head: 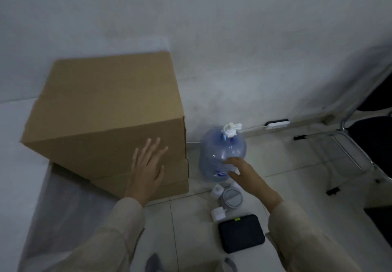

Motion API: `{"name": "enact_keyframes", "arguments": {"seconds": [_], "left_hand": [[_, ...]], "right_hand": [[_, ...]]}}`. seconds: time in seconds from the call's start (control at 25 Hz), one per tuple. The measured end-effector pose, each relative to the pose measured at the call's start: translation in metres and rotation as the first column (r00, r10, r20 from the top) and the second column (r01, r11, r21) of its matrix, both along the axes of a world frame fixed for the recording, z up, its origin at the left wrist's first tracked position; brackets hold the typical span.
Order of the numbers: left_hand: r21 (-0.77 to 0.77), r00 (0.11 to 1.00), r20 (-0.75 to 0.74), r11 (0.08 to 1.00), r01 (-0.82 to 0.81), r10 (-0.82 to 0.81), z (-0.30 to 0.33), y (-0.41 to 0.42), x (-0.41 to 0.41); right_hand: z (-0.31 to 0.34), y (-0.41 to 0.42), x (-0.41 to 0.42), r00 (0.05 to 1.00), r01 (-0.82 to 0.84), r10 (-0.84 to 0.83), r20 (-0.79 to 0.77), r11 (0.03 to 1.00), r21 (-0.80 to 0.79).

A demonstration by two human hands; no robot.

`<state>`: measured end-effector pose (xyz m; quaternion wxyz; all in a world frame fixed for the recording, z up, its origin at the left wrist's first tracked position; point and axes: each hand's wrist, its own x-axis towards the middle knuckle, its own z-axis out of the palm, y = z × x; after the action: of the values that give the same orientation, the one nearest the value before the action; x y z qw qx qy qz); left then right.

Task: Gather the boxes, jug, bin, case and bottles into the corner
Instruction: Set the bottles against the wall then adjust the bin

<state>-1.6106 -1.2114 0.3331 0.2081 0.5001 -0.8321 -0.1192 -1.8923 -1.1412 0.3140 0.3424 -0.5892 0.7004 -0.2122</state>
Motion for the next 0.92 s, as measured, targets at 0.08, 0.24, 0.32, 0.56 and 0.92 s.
{"name": "enact_keyframes", "arguments": {"seconds": [0.08,0.24,0.32,0.56,0.92], "left_hand": [[0.154,0.999,-0.036,0.987,0.042,-0.037,-0.033,0.023,-0.029],[0.4,0.993,-0.078,0.91,0.111,-0.087,-0.117,0.056,-0.064],[0.479,0.99,-0.062,0.867,0.137,-0.123,-0.163,0.062,-0.075],[0.541,0.969,0.02,0.818,0.198,-0.247,-0.339,0.051,-0.117],[0.763,0.845,0.033,0.559,0.324,-0.534,-0.575,0.03,-0.162]], "right_hand": [[-0.033,0.025,-0.022,0.998,0.039,-0.042,0.038,0.997,0.072],[-0.106,0.063,-0.047,0.987,0.13,-0.147,0.066,0.97,0.207],[-0.149,0.075,-0.051,0.974,0.184,-0.212,0.085,0.948,0.259],[-0.321,0.059,-0.056,0.993,0.115,-0.115,-0.017,0.953,0.281],[-0.521,0.008,-0.056,0.681,-0.509,0.661,-0.316,0.737,0.445]]}}
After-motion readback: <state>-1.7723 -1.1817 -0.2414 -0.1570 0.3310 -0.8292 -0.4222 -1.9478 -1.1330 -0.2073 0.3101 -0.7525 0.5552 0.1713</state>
